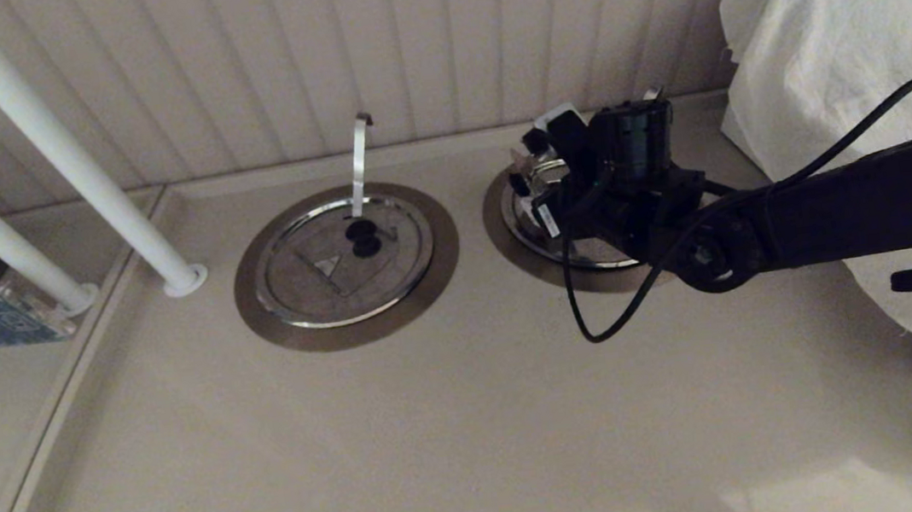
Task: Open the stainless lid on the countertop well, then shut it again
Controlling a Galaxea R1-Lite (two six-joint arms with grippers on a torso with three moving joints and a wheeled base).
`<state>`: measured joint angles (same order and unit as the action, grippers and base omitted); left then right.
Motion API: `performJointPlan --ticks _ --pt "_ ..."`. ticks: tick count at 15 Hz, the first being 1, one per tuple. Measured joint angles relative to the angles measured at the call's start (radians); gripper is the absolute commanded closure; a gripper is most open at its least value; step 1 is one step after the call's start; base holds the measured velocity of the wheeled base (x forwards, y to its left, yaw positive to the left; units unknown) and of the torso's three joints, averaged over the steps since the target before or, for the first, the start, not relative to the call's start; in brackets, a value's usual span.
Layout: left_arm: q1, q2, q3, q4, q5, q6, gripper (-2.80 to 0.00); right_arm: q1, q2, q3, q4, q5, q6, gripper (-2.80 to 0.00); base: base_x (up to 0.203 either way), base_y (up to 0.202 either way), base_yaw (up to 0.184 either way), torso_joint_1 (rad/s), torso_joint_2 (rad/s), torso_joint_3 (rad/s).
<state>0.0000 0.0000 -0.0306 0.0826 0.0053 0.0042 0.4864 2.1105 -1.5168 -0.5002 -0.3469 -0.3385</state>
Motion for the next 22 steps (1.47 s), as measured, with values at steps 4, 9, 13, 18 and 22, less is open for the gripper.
performJointPlan --ticks 4,9,13,18,22 --pt "0.0 0.0 0.0 0.0 0.0 0.001 0.0 -0.066 -0.047 -0.007 -0.001 0.001 0.0 -2.8 0.0 0.0 0.0 0.0 0.0 0.0" --pt "0.0 0.0 0.0 0.0 0.0 0.0 0.0 -0.132 -0.122 0.001 0.0 0.002 0.005 -2.8 0.0 0.0 0.0 0.0 0.0 0.0" --pt "0.0 0.0 0.0 0.0 0.0 0.001 0.0 -0.135 -0.164 0.008 0.006 0.007 0.048 -2.8 0.0 0.0 0.0 0.0 0.0 0.0" --pt "0.0 0.0 0.0 0.0 0.0 0.0 0.0 -0.124 -0.242 0.052 0.08 0.016 0.125 0.0 0.0 0.0 0.0 0.0 0.0 0.0" --pt "0.0 0.0 0.0 0.0 0.0 0.0 0.0 -0.133 -0.417 0.143 0.273 0.021 0.156 0.0 0.0 0.0 0.0 0.0 0.0 0.0"
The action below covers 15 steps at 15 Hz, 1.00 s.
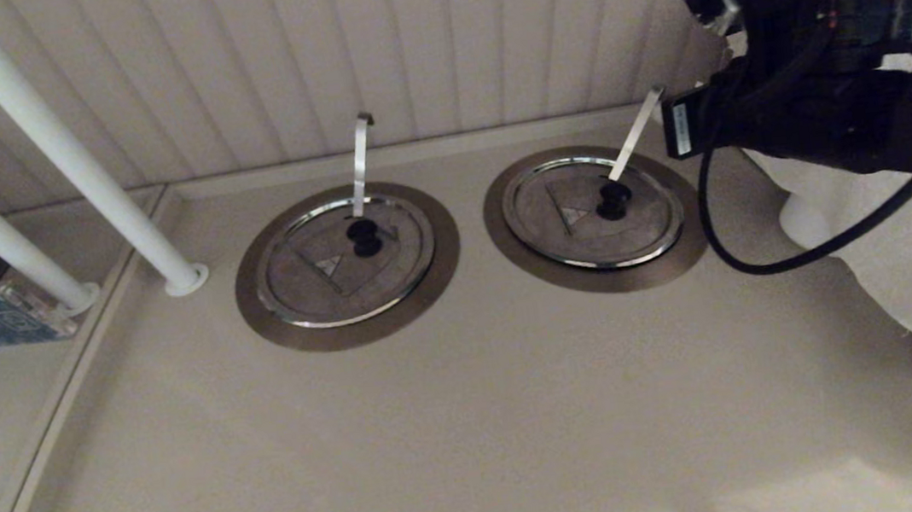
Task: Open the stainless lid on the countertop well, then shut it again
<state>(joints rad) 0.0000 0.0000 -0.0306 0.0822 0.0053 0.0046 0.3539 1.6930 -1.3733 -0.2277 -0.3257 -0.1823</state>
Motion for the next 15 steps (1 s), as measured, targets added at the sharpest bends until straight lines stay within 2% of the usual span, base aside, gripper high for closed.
performJointPlan --ticks 3,6,8,10,12,15 --pt "0.0 0.0 0.0 0.0 0.0 0.0 0.0 -0.014 -0.219 0.045 0.275 -0.004 0.007 0.0 0.0 0.0 0.0 0.0 0.0 0.0" --pt "0.0 0.0 0.0 0.0 0.0 -0.001 0.0 -0.045 -0.505 0.123 0.537 -0.041 0.012 0.0 0.0 0.0 0.0 0.0 0.0 0.0" --pt "0.0 0.0 0.0 0.0 0.0 0.0 0.0 -0.139 -0.694 0.17 0.688 -0.062 0.012 0.0 0.0 0.0 0.0 0.0 0.0 0.0" --pt "0.0 0.0 0.0 0.0 0.0 -0.001 0.0 -0.302 -0.846 0.205 0.805 -0.069 0.011 0.0 0.0 0.0 0.0 0.0 0.0 0.0" --pt "0.0 0.0 0.0 0.001 0.0 0.0 0.0 -0.425 -0.993 0.229 0.86 -0.016 0.009 0.0 0.0 0.0 0.0 0.0 0.0 0.0" --pt "0.0 0.0 0.0 0.0 0.0 0.0 0.0 -0.458 -1.178 0.289 0.884 0.099 0.017 0.0 0.0 0.0 0.0 0.0 0.0 0.0"
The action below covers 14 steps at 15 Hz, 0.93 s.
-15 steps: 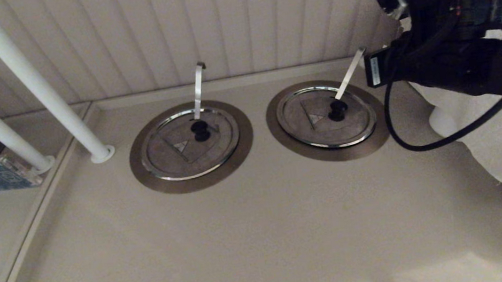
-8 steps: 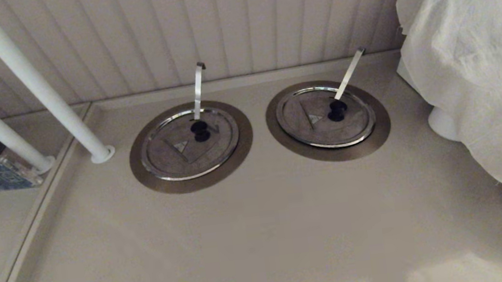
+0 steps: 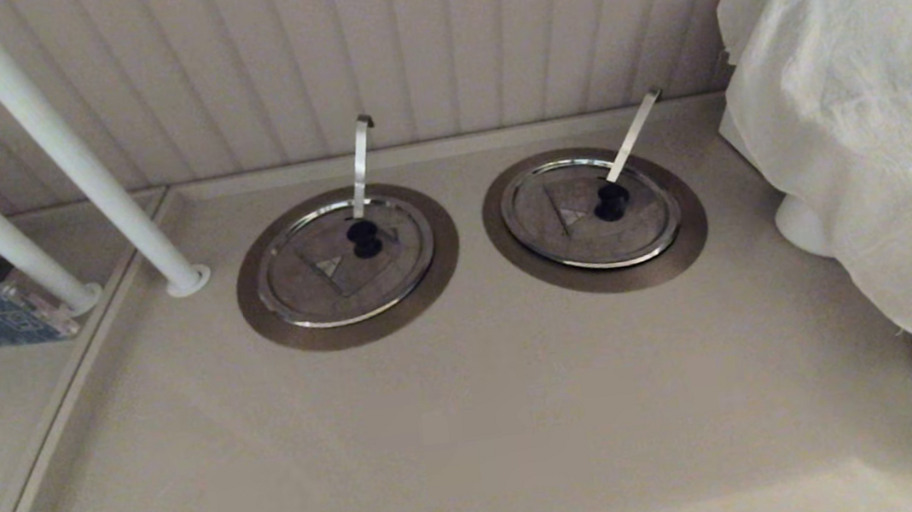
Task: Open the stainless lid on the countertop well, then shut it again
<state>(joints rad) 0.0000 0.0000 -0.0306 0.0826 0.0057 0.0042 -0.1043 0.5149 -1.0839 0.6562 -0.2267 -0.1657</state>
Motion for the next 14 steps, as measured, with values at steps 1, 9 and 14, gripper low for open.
performJointPlan --ticks 1,9,14 --pt "0.0 0.0 0.0 0.0 0.0 0.0 0.0 0.002 -0.062 0.031 0.0 0.032 0.0 0.0 0.0 0.0 0.0 0.0 0.0 0.0" --pt "0.0 0.0 0.0 0.0 0.0 0.0 0.0 0.14 -0.307 0.153 0.008 0.124 0.044 0.0 0.0 0.0 0.0 0.0 0.0 0.0" --pt "0.0 0.0 0.0 0.0 0.0 -0.001 0.0 0.107 -0.488 0.366 0.068 0.196 0.07 0.0 0.0 0.0 0.0 0.0 0.0 0.0"
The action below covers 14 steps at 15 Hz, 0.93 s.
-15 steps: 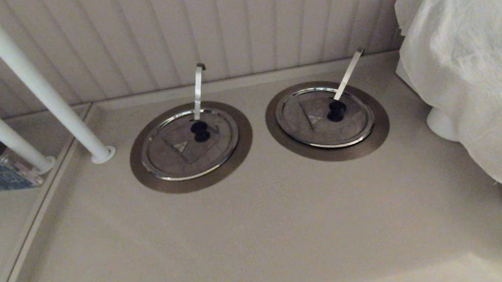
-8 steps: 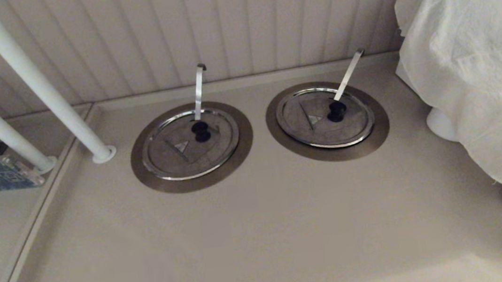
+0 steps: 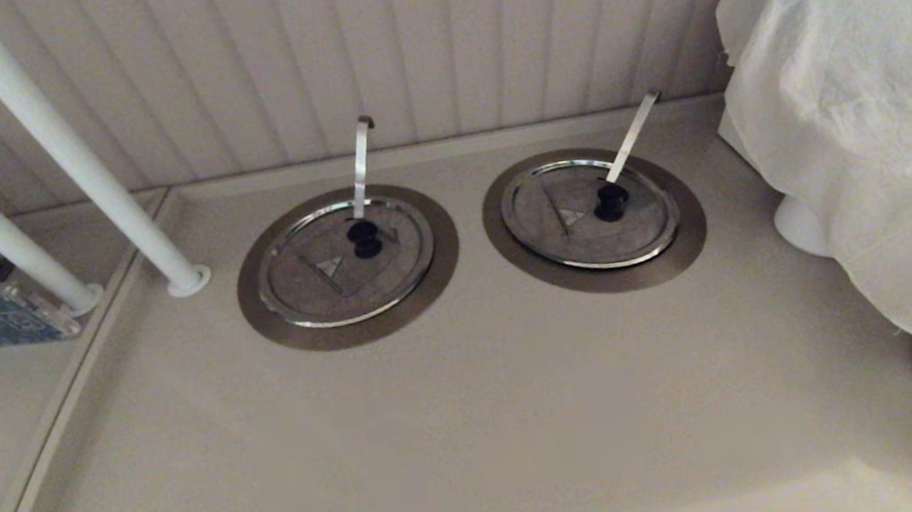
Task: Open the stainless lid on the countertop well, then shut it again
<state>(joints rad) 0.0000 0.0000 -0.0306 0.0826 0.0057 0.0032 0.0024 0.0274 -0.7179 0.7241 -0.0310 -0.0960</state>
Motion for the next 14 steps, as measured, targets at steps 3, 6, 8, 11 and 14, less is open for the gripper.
performJointPlan --ticks 3,6,8,11,14 --pt "0.0 0.0 0.0 0.0 0.0 0.0 0.0 -0.004 -0.024 0.235 -0.124 0.072 0.044 0.0 0.0 0.0 0.0 0.0 0.0 0.0" --pt "0.0 0.0 0.0 0.0 0.0 0.0 0.0 -0.005 -0.029 0.538 -0.426 0.051 -0.005 0.0 0.0 0.0 0.0 0.0 0.0 0.0" --pt "0.0 0.0 0.0 0.0 0.0 0.0 0.0 -0.005 -0.029 0.659 -0.678 0.056 -0.045 0.0 0.0 0.0 0.0 0.0 0.0 0.0" --pt "0.0 0.0 0.0 0.0 0.0 0.0 0.0 -0.004 -0.029 0.71 -0.725 0.065 -0.014 0.0 0.0 0.0 0.0 0.0 0.0 0.0" --pt "0.0 0.0 0.0 0.0 0.0 0.0 0.0 -0.004 -0.029 0.717 -0.716 0.064 -0.004 0.0 0.0 0.0 0.0 0.0 0.0 0.0"
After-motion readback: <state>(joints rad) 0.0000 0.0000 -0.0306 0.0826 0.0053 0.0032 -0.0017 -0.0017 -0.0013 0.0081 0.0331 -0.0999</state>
